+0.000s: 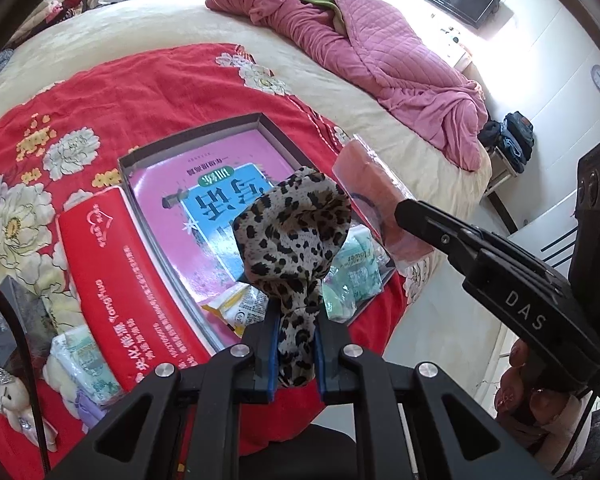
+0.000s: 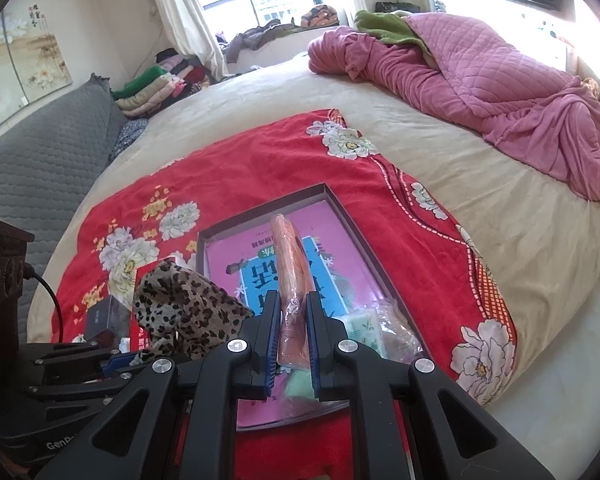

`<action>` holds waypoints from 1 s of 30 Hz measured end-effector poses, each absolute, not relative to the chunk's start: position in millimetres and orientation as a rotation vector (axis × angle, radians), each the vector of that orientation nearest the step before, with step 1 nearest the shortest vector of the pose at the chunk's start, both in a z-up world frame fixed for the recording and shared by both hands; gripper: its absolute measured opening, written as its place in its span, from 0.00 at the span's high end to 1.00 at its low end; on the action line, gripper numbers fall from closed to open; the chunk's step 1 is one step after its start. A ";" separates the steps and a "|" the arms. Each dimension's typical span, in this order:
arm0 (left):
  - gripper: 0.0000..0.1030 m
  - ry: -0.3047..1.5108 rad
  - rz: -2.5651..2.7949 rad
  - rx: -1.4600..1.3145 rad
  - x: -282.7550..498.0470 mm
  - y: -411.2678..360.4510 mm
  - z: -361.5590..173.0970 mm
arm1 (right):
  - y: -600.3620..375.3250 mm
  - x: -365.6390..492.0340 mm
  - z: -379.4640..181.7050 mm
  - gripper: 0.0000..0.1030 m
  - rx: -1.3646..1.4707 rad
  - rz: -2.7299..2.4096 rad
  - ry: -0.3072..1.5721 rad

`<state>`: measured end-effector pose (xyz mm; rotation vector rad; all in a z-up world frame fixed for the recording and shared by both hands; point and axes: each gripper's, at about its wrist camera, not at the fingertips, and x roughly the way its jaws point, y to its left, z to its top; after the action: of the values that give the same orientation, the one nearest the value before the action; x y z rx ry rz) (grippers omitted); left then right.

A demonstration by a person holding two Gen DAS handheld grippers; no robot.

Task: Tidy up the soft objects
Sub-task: 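Carry the leopard-print cloth and pink packet over the pink book tray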

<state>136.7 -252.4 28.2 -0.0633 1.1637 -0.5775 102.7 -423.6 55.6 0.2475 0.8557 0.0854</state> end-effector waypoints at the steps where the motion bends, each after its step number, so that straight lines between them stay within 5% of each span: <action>1: 0.86 1.168 -0.579 -0.059 137.1 -253.9 26.6 | -424.0 103.2 55.3 0.88 0.247 0.085 0.856; 30: 0.86 1.303 -0.570 0.000 148.0 -277.2 -36.0 | -411.5 117.7 -18.1 0.88 0.252 0.130 1.017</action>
<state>148.0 -277.2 -36.0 -0.0002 1.3034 -0.5696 117.7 -411.5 -18.1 0.2517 1.0167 0.1304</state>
